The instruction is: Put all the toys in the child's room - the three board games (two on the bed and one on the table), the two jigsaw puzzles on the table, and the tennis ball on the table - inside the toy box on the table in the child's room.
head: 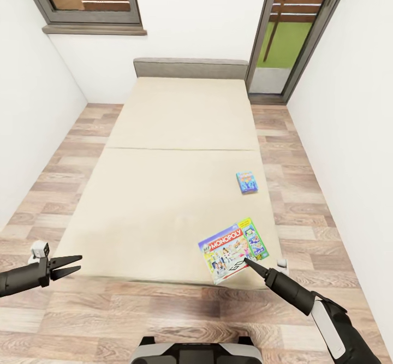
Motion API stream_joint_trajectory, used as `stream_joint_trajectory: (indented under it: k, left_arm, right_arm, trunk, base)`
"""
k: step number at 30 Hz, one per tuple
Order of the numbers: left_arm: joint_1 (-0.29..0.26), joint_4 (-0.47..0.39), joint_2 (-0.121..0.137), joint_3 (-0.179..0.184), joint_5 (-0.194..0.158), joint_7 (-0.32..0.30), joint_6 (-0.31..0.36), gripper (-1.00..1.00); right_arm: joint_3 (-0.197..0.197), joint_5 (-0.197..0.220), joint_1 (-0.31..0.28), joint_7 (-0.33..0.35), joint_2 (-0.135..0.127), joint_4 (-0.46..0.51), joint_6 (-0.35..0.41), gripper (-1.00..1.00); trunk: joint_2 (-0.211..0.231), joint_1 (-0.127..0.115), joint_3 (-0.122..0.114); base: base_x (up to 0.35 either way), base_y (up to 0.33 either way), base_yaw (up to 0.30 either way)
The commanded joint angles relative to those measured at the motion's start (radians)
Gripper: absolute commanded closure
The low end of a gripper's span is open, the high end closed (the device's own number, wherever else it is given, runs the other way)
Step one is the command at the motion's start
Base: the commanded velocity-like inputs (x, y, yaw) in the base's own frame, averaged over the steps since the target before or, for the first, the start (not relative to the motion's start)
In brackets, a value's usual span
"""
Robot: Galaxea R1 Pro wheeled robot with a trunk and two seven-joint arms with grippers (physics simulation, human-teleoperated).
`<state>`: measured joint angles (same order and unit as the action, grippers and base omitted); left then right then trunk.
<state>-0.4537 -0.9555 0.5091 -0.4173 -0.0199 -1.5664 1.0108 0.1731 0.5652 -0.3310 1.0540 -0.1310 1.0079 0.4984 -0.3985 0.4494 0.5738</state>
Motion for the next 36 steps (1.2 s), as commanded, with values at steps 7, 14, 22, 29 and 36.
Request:
stream_joint_trajectory:
  k: [7, 14, 22, 29, 36]
  left_arm:
    - [0.0, 0.0, 0.0, 0.0, 0.002, -0.004, 0.01, -1.0]
    - [0.0, 0.0, 0.0, 0.0, 0.002, -0.004, 0.009, -1.0]
    - [0.0, 0.0, 0.0, 0.0, 0.002, -0.004, 0.01, -1.0]
    - [0.0, 0.0, 0.0, 0.0, 0.002, -0.004, 0.01, -1.0]
    - [0.0, 0.0, 0.0, 0.0, 0.002, -0.004, 0.01, -1.0]
  right_arm:
    - [0.0, 0.005, 0.0, 0.0, 0.0, 0.0, 0.008, 1.0]
    - [0.002, 0.005, 0.0, 0.001, -0.001, -0.001, 0.008, 1.0]
    - [0.001, 0.005, 0.0, 0.001, -0.001, 0.0, 0.008, 1.0]
    - [0.0, 0.006, 0.003, 0.002, -0.001, 0.0, -0.009, 1.0]
    - [0.0, 0.007, 0.011, -0.001, -0.001, 0.0, -0.042, 1.0]
  trunk:
    - [-0.001, 0.001, -0.01]
    - [-0.001, 0.001, -0.017]
    - [-0.001, 0.001, -0.025]
    - [-0.001, 0.001, -0.037]
    - [-0.001, 0.001, -0.048]
  base:
    - [0.0, 0.0, 0.012]
    - [0.0, 0.0, 0.061]
    - [0.0, 0.0, 0.005]
    - [0.0, 0.0, 0.0]
    - [0.0, 0.0, 0.0]
